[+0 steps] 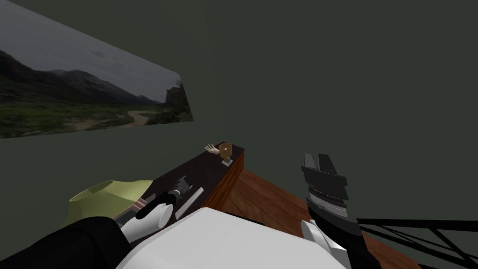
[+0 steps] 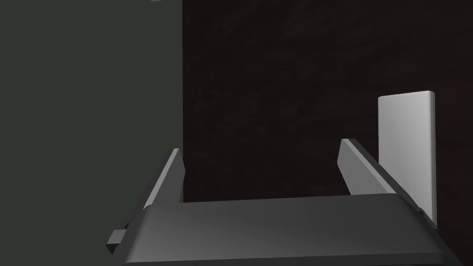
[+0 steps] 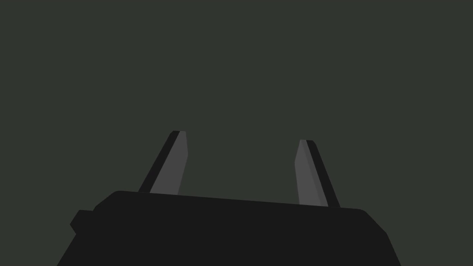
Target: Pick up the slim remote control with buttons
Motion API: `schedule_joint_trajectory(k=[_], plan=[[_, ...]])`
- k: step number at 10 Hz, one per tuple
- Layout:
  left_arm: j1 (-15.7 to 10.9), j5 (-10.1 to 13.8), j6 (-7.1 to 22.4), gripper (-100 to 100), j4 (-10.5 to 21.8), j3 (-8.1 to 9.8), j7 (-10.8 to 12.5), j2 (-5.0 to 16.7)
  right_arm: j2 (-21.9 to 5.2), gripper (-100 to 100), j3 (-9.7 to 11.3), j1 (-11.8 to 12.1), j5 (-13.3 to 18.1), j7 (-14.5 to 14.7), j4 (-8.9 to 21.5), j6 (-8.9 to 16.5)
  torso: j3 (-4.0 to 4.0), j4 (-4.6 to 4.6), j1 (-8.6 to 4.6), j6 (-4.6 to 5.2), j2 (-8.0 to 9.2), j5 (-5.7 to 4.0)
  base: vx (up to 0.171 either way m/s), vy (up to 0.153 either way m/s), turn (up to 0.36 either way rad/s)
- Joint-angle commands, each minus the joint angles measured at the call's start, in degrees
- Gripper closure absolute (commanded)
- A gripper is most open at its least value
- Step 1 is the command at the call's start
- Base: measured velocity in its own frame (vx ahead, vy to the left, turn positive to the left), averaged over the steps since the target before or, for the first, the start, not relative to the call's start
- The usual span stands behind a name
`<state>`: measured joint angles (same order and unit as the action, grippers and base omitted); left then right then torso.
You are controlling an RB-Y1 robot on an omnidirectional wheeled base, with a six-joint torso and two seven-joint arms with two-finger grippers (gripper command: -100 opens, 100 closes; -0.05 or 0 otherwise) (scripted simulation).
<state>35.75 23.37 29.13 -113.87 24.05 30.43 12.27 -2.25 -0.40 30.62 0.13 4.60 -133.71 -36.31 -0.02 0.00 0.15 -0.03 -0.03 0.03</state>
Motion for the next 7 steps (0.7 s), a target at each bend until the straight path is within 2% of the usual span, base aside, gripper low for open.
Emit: schedule_joint_trajectory(k=[1,2,3,4,5,6,7], plan=[[0.3,0.6,2.5,-100,0.5,0.33,0.8,0.1,0.0,0,0.0,0.0,0.0,0.0,0.0,0.0,0.0,0.0,0.0,0.0,0.0,0.0,0.009,0.025,-0.127],[0.9,2.0,4.3,-100,2.7,0.66,2.0,0.7,0.0,0,0.0,0.0,0.0,0.0,0.0,0.0,0.0,0.0,0.01,-0.05,0.0,0.0,0.016,0.019,-0.256],[0.9,2.0,4.9,-100,2.7,0.66,2.0,0.7,0.0,0,0.0,0.0,0.0,0.0,0.0,0.0,0.0,0.0,-0.01,-0.01,-0.01,0.0,0.014,0.021,-0.158],[1.6,3.5,6.9,-100,4.9,0.89,3.2,1.3,0.0,0,0.0,0.0,0.0,0.0,0.0,0.0,-0.01,0.0,-0.01,-0.04,-0.02,0.0,0.015,0.026,-0.281],[1.6,3.5,7.2,-100,4.9,0.89,3.2,1.3,0.0,0,0.0,0.0,0.0,0.0,0.0,0.0,-0.01,0.0,0.02,-0.01,-0.01,0.0,0.009,0.03,-0.168],[2.2,5.0,9.4,-100,7.1,1.03,4.3,1.9,0.0,0,0.0,0.0,0.0,0.0,0.0,0.0,-0.01,0.0,0.02,-0.04,-0.01,0.0,0.008,0.029,-0.311],[2.2,5.0,9.4,-100,7.1,1.03,4.3,1.9,0.0,0,0.0,0.0,0.0,0.0,0.0,0.0,0.0,0.0,0.03,-0.01,0.01,0.0,0.008,0.033,-0.124]])
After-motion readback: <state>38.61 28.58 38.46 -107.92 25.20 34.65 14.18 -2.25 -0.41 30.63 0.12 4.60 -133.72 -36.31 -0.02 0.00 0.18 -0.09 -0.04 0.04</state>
